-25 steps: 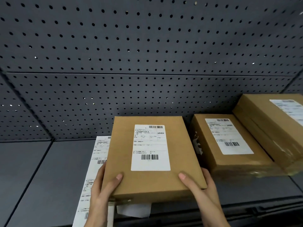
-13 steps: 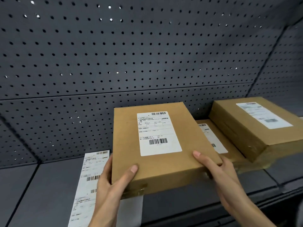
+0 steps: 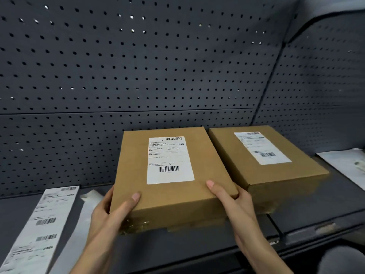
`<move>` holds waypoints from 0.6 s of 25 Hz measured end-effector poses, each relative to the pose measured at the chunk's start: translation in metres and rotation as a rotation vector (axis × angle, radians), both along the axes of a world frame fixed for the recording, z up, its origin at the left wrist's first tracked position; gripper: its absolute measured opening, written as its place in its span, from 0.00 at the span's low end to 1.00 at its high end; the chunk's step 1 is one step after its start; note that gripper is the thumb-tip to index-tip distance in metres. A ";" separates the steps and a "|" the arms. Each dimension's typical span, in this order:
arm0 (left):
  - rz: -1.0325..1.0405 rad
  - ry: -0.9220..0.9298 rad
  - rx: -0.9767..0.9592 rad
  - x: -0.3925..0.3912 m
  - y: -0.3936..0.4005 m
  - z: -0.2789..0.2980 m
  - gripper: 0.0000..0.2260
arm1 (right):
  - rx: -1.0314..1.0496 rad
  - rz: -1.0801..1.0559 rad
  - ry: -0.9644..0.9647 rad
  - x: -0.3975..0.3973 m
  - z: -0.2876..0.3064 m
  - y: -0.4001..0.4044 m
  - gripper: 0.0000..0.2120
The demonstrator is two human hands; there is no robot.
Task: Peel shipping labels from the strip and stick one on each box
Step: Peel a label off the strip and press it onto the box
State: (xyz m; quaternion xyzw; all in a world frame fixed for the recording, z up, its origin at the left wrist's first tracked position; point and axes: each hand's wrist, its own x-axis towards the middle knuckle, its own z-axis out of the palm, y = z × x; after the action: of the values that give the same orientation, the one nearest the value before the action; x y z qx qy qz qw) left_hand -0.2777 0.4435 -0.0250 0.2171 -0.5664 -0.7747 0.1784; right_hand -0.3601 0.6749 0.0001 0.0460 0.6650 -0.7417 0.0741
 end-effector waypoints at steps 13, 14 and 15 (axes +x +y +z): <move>-0.013 0.024 -0.040 -0.012 0.016 -0.010 0.32 | 0.062 0.050 0.060 -0.012 -0.021 0.014 0.20; -0.014 0.024 -0.042 -0.014 0.017 -0.010 0.29 | 0.058 0.049 0.060 -0.014 -0.019 0.016 0.20; -0.011 0.011 -0.046 -0.016 0.019 -0.011 0.25 | 0.053 0.049 0.062 -0.016 -0.018 0.018 0.19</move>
State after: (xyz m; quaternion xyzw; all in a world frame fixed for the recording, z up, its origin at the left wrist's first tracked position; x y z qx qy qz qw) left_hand -0.2941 0.4626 -0.0358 0.2053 -0.5843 -0.7638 0.1821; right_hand -0.3761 0.6929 -0.0184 0.0088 0.6875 -0.7227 0.0704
